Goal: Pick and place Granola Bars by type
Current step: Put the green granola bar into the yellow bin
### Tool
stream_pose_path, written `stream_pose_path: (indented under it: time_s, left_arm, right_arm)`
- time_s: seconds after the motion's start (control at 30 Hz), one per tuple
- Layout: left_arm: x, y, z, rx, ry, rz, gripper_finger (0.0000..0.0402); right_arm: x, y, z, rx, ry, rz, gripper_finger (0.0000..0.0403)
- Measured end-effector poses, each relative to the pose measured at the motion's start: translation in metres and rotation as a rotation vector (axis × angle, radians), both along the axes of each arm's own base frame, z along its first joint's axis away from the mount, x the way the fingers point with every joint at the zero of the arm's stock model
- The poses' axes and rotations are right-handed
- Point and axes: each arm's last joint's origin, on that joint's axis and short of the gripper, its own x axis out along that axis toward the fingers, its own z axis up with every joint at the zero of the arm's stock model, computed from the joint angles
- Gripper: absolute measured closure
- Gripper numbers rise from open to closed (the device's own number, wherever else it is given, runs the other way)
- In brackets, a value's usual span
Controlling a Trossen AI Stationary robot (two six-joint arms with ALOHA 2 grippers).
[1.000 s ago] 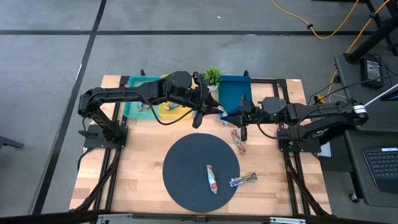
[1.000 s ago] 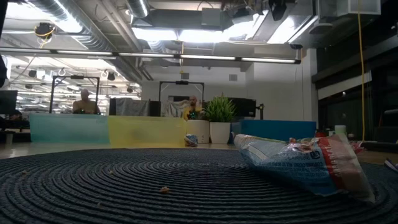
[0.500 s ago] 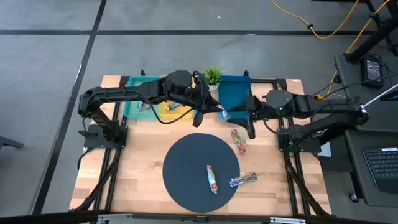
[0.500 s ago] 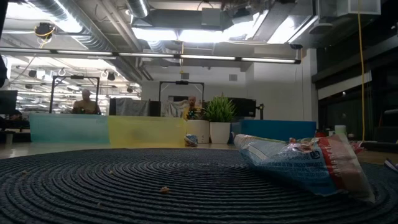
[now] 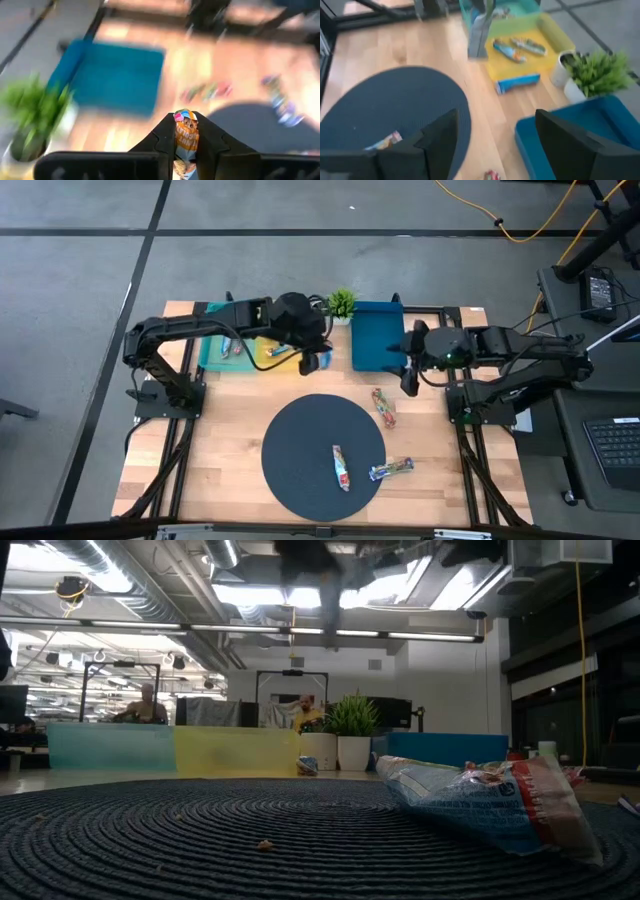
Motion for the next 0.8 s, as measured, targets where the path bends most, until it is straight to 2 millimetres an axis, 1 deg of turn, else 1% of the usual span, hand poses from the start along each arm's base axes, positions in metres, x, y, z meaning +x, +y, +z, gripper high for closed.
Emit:
stream_pose_path:
  time_s: [0.1,0.23,0.37,0.47,0.63,0.8]
  left_arm:
    - [-0.013,0.01,-0.011,-0.004,0.155,0.066,0.0364]
    - [-0.03,0.026,-0.019,0.025,0.318,0.139,0.0372]
    - [-0.039,0.043,-0.021,0.07,0.374,0.209,0.037]
    - [-0.045,0.054,-0.022,0.077,0.4,0.23,0.0367]
    - [-0.048,0.069,-0.032,0.075,0.476,0.239,0.0373]
    - [-0.042,0.084,-0.052,0.077,0.578,0.21,0.0368]
  right_arm:
    - [-0.002,0.0,-0.003,0.01,0.032,-0.01,0.0139]
    - [-0.002,0.0,-0.003,0.008,0.035,-0.009,0.0139]
    - [-0.002,0.0,-0.003,0.005,0.037,-0.007,0.0139]
    - [-0.002,0.0,-0.003,0.001,0.038,-0.005,0.0139]
    - [-0.002,-0.001,-0.004,-0.022,0.042,-0.018,0.0139]
    - [-0.002,-0.002,-0.004,-0.044,0.044,-0.033,0.0139]
